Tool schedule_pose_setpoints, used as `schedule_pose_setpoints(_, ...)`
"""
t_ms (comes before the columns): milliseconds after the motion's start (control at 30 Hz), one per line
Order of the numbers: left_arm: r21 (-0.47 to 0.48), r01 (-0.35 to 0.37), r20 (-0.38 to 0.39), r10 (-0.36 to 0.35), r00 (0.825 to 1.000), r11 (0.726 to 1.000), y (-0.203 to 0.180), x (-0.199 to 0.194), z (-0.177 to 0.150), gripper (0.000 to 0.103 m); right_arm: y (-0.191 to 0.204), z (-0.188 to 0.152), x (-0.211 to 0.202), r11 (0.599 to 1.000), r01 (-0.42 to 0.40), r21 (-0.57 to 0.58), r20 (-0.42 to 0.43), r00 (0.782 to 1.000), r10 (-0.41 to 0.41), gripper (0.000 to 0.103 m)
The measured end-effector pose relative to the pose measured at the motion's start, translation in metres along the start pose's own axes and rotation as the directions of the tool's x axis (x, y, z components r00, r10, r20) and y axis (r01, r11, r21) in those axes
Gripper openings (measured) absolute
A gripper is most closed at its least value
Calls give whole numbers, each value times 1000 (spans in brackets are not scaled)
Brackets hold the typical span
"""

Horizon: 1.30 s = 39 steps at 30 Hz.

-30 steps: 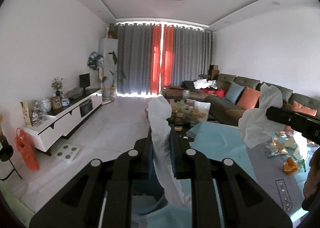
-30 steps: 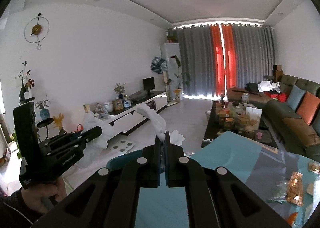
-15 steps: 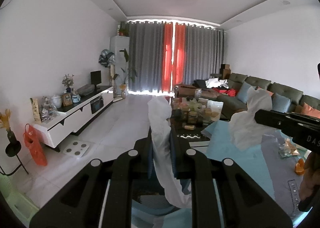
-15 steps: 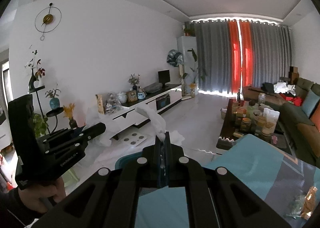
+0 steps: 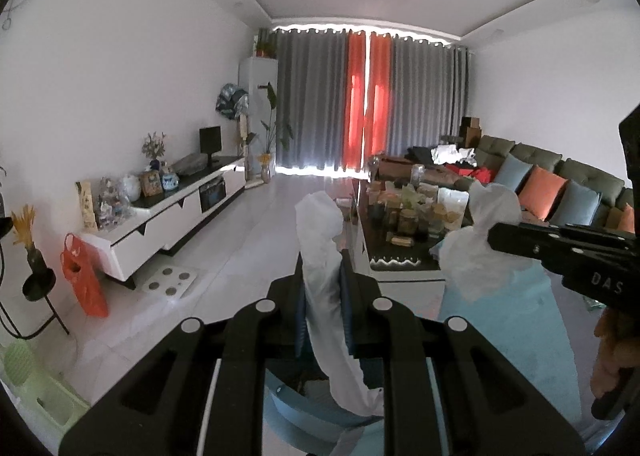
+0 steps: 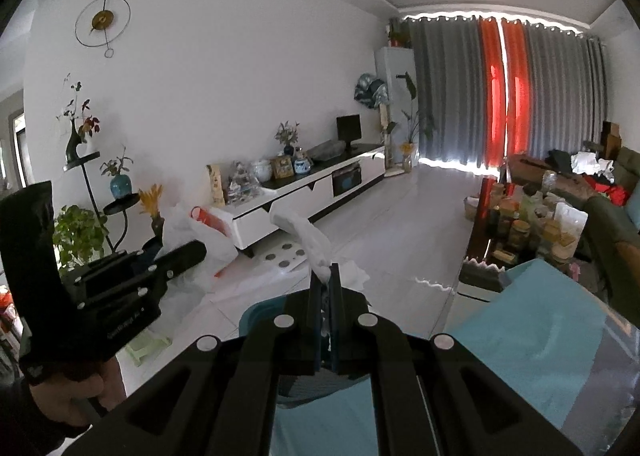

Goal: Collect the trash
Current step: 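Lift both tissues and carry them toward the teal bin, then open both tools to drop the tissues into the bin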

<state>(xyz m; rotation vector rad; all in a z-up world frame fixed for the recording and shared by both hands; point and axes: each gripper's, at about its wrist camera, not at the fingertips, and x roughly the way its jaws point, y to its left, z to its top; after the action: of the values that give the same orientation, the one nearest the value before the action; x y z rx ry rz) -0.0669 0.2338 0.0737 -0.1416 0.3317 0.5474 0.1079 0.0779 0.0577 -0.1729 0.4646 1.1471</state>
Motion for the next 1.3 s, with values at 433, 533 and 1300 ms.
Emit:
schedule_pose_setpoints(433,-71,28,-148,-38,988,997,15,66,-33,15,12,8,71,999,-42,-29,-147,988,37,2)
schedule_pose_setpoints(533,-85,38,-177,-53,983,996,16,84,-40,15,9,6,90,998,-54,-17,-203,978,49,3)
schedule_pose_setpoints(1300,-173,33,-414,-103,904,984,15,229,-114,17,-5,-35,182,996,-44,83,-521,850,81,5)
